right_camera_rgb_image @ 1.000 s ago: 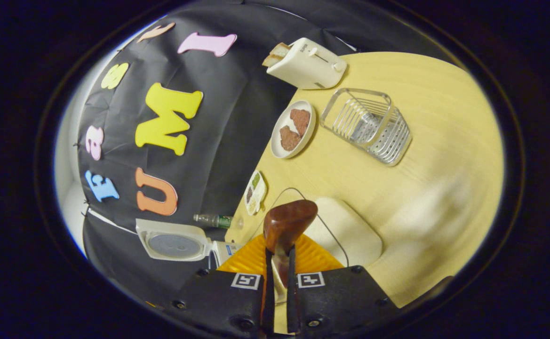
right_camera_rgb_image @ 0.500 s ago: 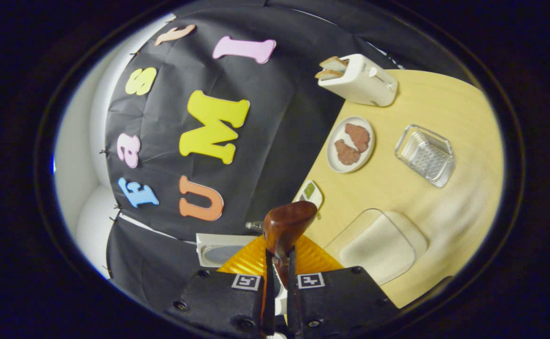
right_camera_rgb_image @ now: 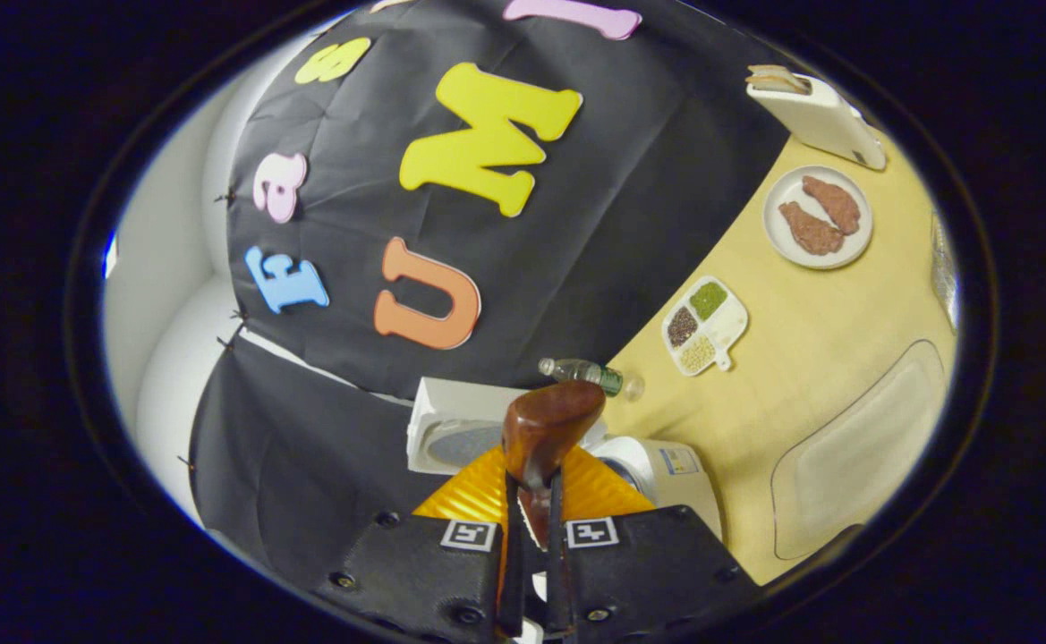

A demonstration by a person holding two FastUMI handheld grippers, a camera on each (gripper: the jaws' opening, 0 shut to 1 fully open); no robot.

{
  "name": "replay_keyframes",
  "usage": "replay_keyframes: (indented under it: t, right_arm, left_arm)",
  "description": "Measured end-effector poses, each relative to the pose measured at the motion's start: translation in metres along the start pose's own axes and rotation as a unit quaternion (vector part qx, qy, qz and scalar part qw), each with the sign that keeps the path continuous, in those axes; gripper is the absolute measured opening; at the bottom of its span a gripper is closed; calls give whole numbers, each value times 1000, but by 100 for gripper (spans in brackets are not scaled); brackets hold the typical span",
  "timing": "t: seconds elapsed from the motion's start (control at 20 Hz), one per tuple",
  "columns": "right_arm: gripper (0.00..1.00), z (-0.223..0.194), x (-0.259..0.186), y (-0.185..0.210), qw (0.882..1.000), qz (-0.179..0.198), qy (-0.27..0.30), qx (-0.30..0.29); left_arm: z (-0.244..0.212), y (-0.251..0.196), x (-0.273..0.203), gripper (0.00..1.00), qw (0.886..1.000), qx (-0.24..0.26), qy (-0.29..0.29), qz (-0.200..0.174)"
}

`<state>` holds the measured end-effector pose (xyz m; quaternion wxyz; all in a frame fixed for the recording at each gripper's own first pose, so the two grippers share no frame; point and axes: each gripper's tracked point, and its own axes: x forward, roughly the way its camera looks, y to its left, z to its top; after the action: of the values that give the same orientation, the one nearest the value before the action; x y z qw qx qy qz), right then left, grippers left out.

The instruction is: Close the left gripper, press the button to open the rice cooker; take a wooden spoon from the chopstick holder with the right hand, scoop a spoonful of rice and pour it into the rice cooker, then put the wooden spoon back into the chopstick holder.

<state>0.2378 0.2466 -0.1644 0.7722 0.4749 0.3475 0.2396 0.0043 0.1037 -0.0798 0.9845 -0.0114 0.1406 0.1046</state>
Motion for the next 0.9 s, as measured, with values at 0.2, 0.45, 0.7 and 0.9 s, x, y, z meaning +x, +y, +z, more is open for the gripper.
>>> replay_keyframes:
  t: [0.2, 0.45, 0.7, 0.9]
  right_arm:
    - [16, -21, 38, -6, 996, -38, 11, -84]
    - [15, -31, 60, -7, 983, -67, 11, -173]
    - [15, -40, 69, 0, 962, -81, 10, -262]
    - [16, -49, 70, 13, 936, -77, 7, -343]
  left_arm:
    - [-10, 15, -6, 94, 1000, 2, 10, 16]
    - [-17, 29, -8, 94, 999, -5, 19, 30]
    - [-19, 39, -7, 94, 999, -15, 20, 37]
    - [-20, 43, -7, 94, 999, -23, 20, 41]
